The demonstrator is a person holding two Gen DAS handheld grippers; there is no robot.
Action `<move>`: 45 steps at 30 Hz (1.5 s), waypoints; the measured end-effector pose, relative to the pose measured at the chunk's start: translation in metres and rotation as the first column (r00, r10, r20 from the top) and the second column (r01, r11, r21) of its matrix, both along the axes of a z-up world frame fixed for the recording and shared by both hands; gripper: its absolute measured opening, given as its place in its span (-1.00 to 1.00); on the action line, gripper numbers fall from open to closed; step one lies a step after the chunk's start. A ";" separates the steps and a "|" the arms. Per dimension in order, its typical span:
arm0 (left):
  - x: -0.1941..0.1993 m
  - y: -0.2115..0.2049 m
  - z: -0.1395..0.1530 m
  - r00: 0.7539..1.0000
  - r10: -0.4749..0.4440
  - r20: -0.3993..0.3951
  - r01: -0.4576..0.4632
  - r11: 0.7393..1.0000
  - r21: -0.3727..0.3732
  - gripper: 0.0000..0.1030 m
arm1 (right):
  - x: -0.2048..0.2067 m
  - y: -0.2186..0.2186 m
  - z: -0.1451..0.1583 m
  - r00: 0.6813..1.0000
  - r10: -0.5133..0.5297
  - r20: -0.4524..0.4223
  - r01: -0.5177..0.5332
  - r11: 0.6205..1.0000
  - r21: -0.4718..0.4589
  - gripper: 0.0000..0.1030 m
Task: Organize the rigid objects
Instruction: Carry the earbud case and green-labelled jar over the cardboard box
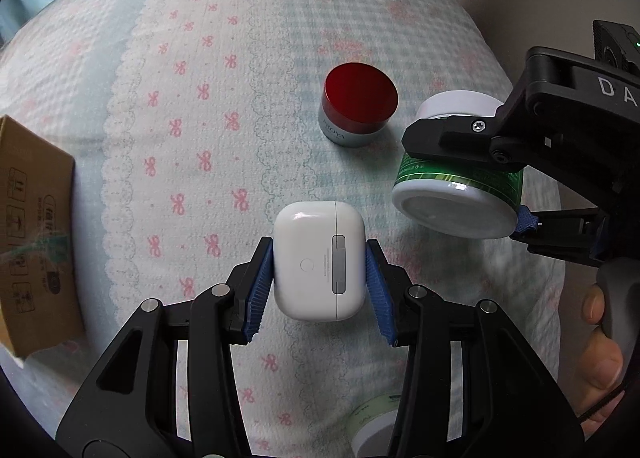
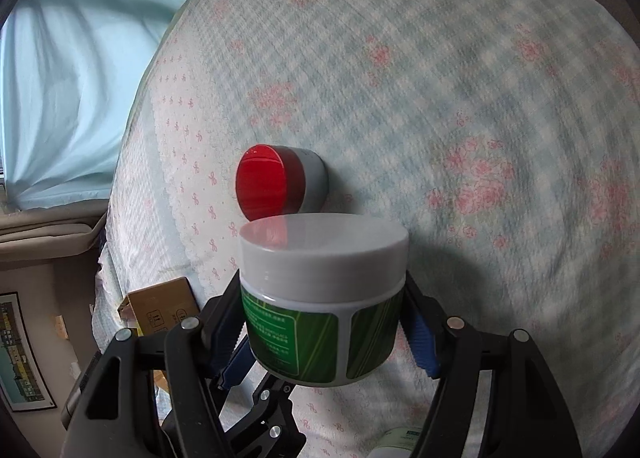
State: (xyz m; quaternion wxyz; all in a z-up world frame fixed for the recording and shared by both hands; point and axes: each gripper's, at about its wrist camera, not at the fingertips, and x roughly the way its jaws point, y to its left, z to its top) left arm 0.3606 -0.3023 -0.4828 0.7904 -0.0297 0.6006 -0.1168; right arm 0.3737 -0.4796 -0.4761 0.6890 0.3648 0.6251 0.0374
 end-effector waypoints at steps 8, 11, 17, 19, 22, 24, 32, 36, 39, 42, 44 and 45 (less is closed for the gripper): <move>-0.025 0.029 0.087 0.997 0.065 0.048 -0.064 0.997 -0.034 -0.20 | -0.017 0.011 0.075 0.997 0.018 0.077 -0.017 1.000 -0.019 0.28; -0.031 0.048 0.122 0.993 0.095 0.067 -0.092 0.994 -0.053 -0.20 | -0.027 0.021 0.111 0.993 0.037 0.112 -0.035 0.999 -0.024 0.28; -0.047 0.100 0.187 0.977 0.172 0.129 -0.162 0.983 -0.085 -0.20 | -0.049 0.064 0.179 0.973 0.133 0.191 -0.124 0.990 -0.060 0.28; -0.052 0.121 0.207 0.969 0.202 0.142 -0.190 0.977 -0.094 -0.20 | -0.055 0.082 0.197 0.963 0.168 0.212 -0.157 0.985 -0.067 0.28; -0.061 0.154 0.232 0.958 0.236 0.160 -0.225 0.970 -0.087 -0.20 | -0.062 0.108 0.217 0.948 0.215 0.235 -0.205 0.976 -0.067 0.28; -0.067 0.176 0.243 0.952 0.257 0.166 -0.246 0.966 -0.080 -0.20 | -0.066 0.128 0.227 0.937 0.250 0.245 -0.240 0.968 -0.070 0.28; -0.092 0.272 0.260 0.928 0.333 0.165 -0.327 0.943 -0.063 -0.20 | -0.083 0.202 0.247 0.897 0.353 0.265 -0.335 0.935 -0.111 0.28; -0.099 0.318 0.250 0.927 0.351 0.135 -0.345 0.936 -0.066 -0.20 | -0.088 0.234 0.251 0.894 0.363 0.264 -0.339 0.932 -0.131 0.29; -0.099 0.350 0.241 0.936 0.334 0.112 -0.329 0.942 -0.059 -0.20 | -0.089 0.260 0.251 0.900 0.353 0.255 -0.326 0.934 -0.143 0.29; -0.096 0.379 0.233 0.948 0.304 0.095 -0.299 0.953 -0.055 -0.20 | -0.088 0.288 0.246 0.912 0.334 0.237 -0.305 0.940 -0.152 0.29; -0.091 0.395 0.228 0.958 0.274 0.083 -0.271 0.961 -0.049 -0.20 | -0.087 0.308 0.239 0.919 0.326 0.222 -0.296 0.942 -0.159 0.28; -0.087 0.402 0.224 0.964 0.255 0.076 -0.252 0.967 -0.047 -0.20 | -0.087 0.318 0.235 0.922 0.321 0.215 -0.291 0.943 -0.161 0.28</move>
